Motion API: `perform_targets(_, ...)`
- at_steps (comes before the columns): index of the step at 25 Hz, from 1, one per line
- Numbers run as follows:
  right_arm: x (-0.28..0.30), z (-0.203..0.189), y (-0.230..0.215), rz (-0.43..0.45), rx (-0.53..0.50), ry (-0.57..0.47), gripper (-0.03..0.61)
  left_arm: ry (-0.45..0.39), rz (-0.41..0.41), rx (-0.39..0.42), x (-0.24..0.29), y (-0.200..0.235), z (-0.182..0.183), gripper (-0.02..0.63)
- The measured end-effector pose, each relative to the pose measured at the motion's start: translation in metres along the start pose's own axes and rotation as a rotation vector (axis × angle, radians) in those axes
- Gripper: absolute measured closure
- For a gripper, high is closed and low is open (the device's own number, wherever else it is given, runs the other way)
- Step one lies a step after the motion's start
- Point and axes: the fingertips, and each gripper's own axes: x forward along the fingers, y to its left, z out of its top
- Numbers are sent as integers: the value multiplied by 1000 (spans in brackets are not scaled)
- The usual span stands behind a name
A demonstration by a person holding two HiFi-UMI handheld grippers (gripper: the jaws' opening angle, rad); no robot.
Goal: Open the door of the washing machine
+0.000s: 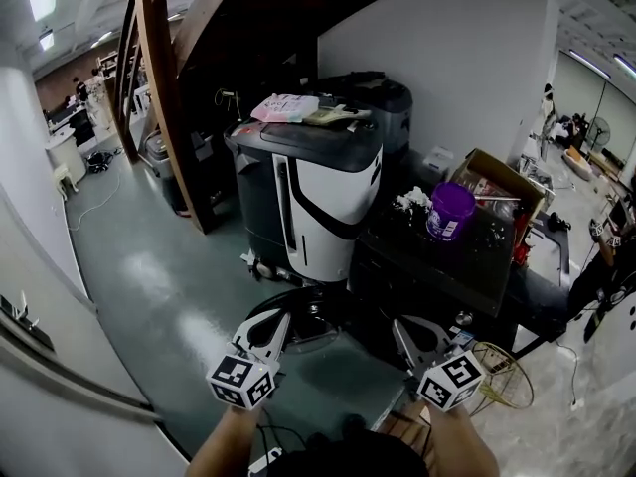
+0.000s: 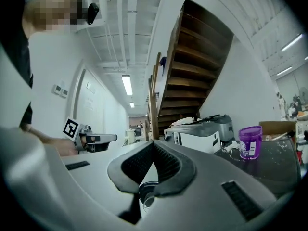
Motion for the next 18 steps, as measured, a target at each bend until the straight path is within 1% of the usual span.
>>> perform_targets(2,6,0,5,35,-34,12,563,18,29,31,-1,6,1,598)
perform_targets(5,14,4,0,45,-32,10,563,46,89,31,2,17,0,598)
perform_targets(7,18,8,-7,45,-24,1,563,53,113,24,4,22,1,599)
perform_targets(10,24,15,-14,47,-16,-16,563,45,127,2,7,27,6,598)
perform_targets(14,28,20,-21,55,-6,-37,563,51,132,18,11,26,10,598)
perform_targets(18,28,15,-26,60,14,-36,563,67,156,13,15,29,6,598)
